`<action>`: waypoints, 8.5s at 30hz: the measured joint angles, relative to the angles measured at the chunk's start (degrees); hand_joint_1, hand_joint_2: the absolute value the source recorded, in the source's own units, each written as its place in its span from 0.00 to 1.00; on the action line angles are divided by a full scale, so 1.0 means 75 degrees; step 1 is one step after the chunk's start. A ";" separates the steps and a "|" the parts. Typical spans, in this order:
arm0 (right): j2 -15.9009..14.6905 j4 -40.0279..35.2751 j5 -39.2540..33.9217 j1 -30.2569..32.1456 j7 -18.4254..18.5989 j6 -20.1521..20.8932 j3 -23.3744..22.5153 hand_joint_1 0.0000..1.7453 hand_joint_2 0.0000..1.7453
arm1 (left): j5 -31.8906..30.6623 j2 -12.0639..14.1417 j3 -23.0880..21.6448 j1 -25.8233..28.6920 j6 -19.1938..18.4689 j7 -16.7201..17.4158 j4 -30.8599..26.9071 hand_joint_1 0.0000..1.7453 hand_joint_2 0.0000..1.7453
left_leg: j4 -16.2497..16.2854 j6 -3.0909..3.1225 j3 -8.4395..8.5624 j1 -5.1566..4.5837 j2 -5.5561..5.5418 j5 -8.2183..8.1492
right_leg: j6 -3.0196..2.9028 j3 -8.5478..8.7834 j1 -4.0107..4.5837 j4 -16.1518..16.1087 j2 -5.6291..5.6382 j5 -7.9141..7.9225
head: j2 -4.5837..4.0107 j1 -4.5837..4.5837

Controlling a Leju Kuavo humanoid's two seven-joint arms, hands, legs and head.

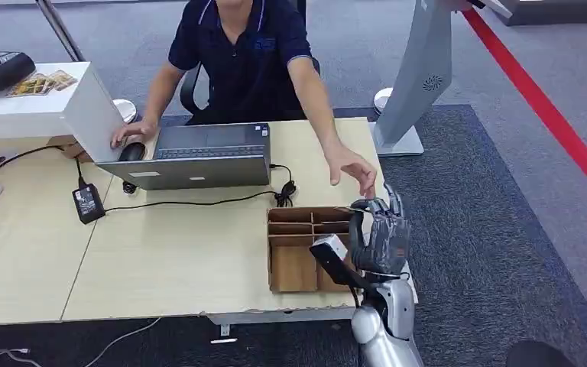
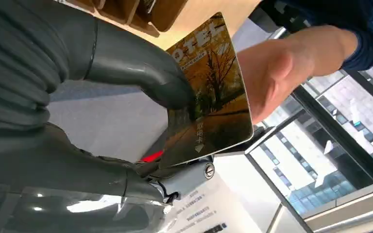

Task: Pass the card to the sensor for recognition and then transmit it.

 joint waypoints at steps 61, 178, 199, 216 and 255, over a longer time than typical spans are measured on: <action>-0.0105 -0.0178 0.0187 -0.0070 0.1259 0.0003 0.0688 0.00 1.00 | -0.0259 -0.0015 -0.0052 0.0002 0.0012 0.0000 0.0000 0.00 0.00 | 0.0000 0.0000 0.0003 0.0000 0.0003 0.0000 | 0.0000 -0.0004 0.0000 0.0000 0.0001 0.0000 | 0.0000 -0.0003; -0.1623 0.0729 0.1574 -0.0596 0.3506 -0.0003 0.2468 0.00 1.00 | -0.0312 0.0026 -0.0052 0.0002 0.0012 -0.0032 0.0000 0.00 0.00 | 0.0001 -0.0001 0.0005 0.0000 0.0003 0.0000 | 0.0000 -0.0004 0.0000 -0.0001 0.0001 0.0000 | 0.0003 -0.0006; -0.1582 0.0746 0.1632 -0.0611 0.3418 -0.0003 0.2433 0.00 1.00 | -0.0312 0.0026 -0.0052 0.0003 0.0012 -0.0041 0.0000 0.00 0.00 | 0.0001 -0.0001 0.0005 0.0000 0.0003 0.0001 | 0.0000 -0.0004 0.0000 -0.0001 0.0001 0.0001 | 0.0000 -0.0006; -0.1492 0.0985 0.1551 -0.0919 0.3351 -0.0003 0.2384 0.00 1.00 | -0.0443 0.0024 -0.0143 0.0000 -0.0047 -0.0082 0.0000 0.00 0.00 | 0.0001 -0.0001 0.0005 0.0000 0.0003 0.0001 | 0.0001 -0.0004 0.0000 -0.0001 0.0001 0.0001 | 0.0003 -0.0006; -0.1897 0.1877 0.1069 -0.1457 0.3987 -0.0012 0.2757 0.00 1.00 | -0.0382 0.0023 -0.0198 -0.0004 -0.0047 -0.0166 0.0000 0.00 0.00 | 0.0001 -0.0003 0.0020 0.0000 0.0006 0.0004 | 0.0002 0.0009 0.0000 -0.0002 0.0002 0.0006 | 0.0000 -0.0006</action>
